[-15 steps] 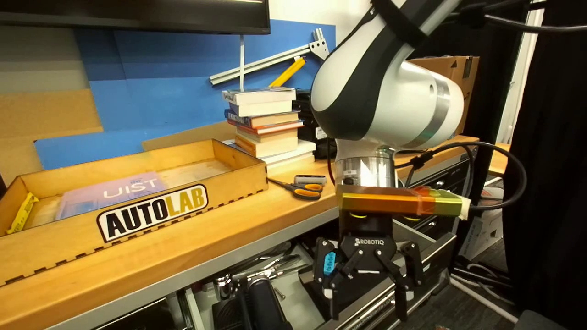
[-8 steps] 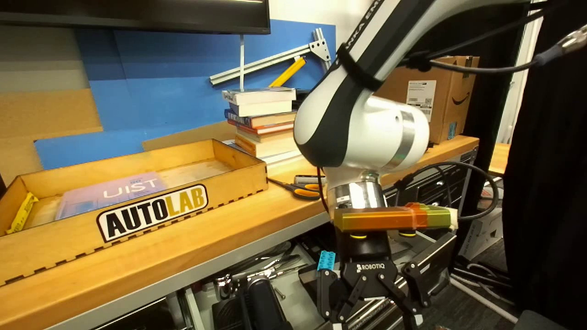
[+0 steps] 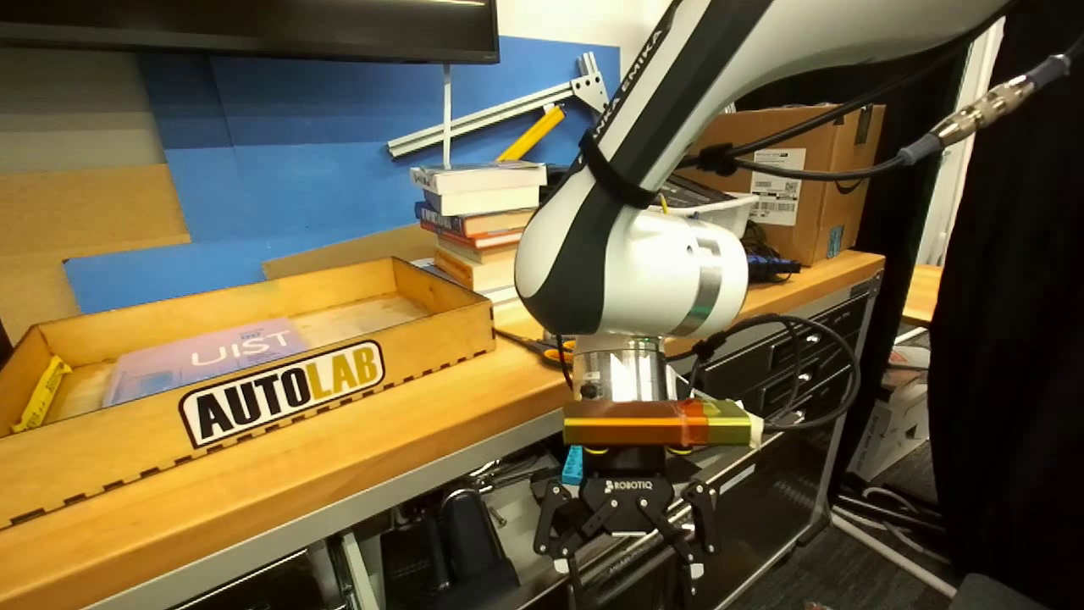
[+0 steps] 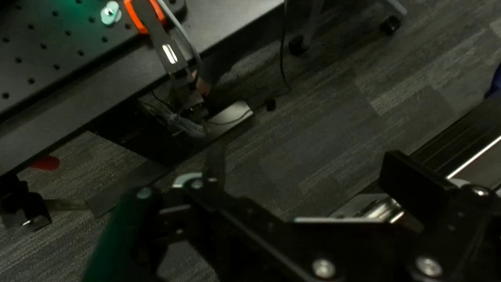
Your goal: Pick up the blue object from the counter and put it in the open drawer and close it
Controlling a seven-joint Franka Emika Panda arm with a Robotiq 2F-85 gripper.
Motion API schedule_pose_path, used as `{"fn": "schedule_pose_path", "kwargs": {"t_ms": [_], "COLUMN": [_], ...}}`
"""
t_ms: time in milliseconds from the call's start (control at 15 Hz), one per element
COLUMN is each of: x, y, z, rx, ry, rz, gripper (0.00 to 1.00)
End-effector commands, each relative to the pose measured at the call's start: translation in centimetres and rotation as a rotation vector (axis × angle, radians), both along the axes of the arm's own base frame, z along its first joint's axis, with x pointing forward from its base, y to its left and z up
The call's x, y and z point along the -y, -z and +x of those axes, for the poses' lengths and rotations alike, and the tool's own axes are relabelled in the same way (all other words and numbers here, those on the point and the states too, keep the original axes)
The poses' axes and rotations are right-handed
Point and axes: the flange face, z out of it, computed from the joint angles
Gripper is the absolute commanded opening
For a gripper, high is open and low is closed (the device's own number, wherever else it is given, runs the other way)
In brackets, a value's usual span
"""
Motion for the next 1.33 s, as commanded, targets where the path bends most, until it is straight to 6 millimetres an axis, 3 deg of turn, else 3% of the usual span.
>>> {"fn": "schedule_pose_path", "kwargs": {"t_ms": [0, 400, 800, 1267], "x": [0.2, 0.9, 2.0, 2.0], "y": [-0.7, -0.9, -1.7, -2.2], "z": [2.1, 5.8, 6.7, 9.4], "rx": [0.126, 0.289, 0.380, 0.431], "ry": [0.109, 0.257, 0.422, 0.469], "rz": [-0.096, -0.303, -0.502, -0.592], "gripper": [1.00, 1.00, 1.00, 1.00]}}
